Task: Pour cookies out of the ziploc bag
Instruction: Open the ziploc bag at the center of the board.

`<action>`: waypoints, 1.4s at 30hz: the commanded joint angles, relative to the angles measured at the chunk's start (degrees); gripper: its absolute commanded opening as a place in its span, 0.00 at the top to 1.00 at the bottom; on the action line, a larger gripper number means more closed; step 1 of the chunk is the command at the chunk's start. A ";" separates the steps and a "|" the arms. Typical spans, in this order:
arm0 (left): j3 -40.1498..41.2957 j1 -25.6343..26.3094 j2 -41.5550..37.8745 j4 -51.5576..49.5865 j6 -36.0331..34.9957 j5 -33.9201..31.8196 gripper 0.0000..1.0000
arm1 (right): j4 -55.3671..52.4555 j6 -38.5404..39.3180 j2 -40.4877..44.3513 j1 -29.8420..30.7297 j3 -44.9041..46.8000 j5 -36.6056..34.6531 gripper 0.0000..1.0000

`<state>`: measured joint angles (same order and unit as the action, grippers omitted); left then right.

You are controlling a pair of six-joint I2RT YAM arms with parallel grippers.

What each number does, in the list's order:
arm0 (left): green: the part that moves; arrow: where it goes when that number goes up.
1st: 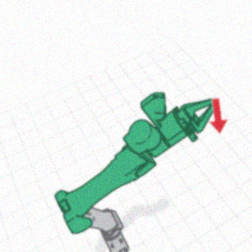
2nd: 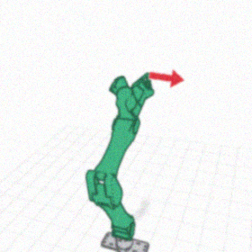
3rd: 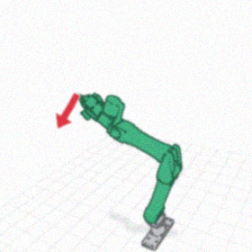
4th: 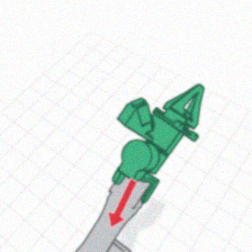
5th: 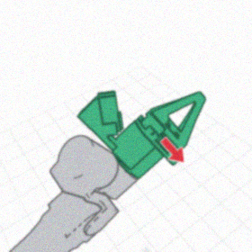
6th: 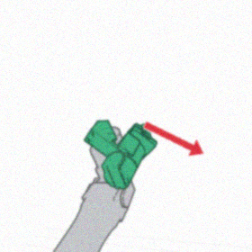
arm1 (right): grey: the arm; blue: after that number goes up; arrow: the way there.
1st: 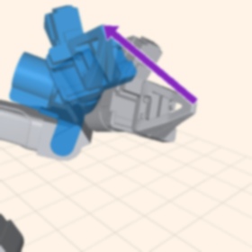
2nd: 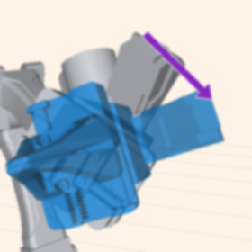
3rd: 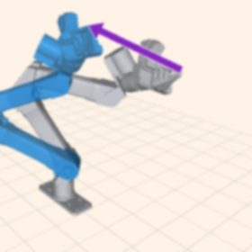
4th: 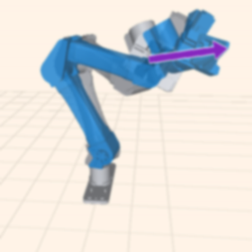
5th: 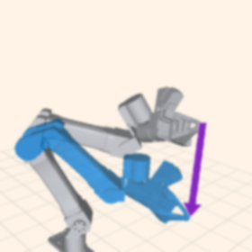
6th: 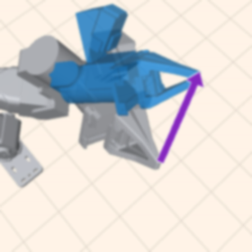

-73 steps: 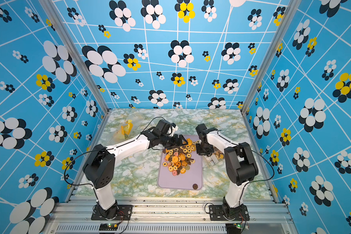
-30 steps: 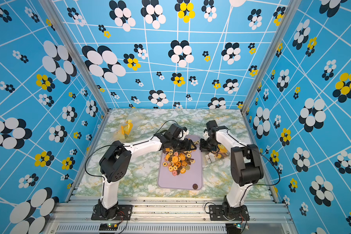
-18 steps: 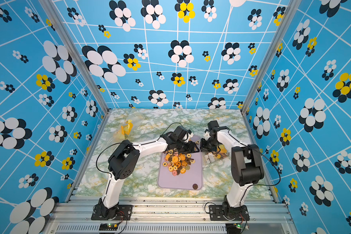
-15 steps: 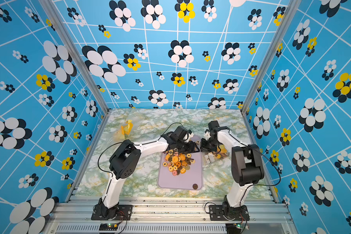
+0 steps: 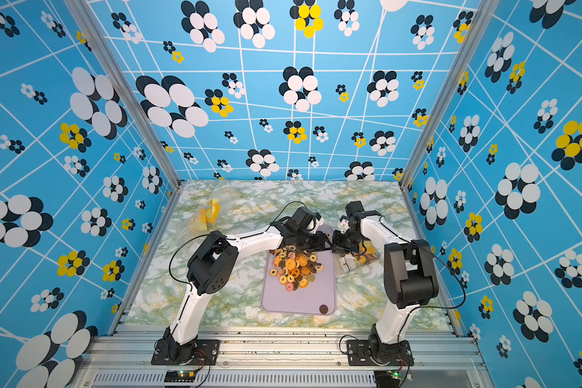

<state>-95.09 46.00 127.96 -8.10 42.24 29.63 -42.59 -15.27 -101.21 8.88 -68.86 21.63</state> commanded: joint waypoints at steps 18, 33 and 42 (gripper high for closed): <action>-4.48 0.96 4.48 0.22 1.00 1.57 0.82 | 0.40 -0.20 3.02 -1.42 2.20 2.72 1.00; -4.62 0.99 4.05 -1.65 0.66 0.82 1.00 | 1.57 -1.75 4.69 -1.61 2.46 -5.52 1.00; -4.73 0.96 3.74 -2.19 0.50 0.60 1.00 | 6.42 -3.34 5.98 -1.60 4.54 -9.37 1.00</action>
<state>-98.72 46.81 130.93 -7.42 43.72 30.55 -39.53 -17.39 -96.57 7.84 -65.14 16.60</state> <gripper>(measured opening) 0.047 0.044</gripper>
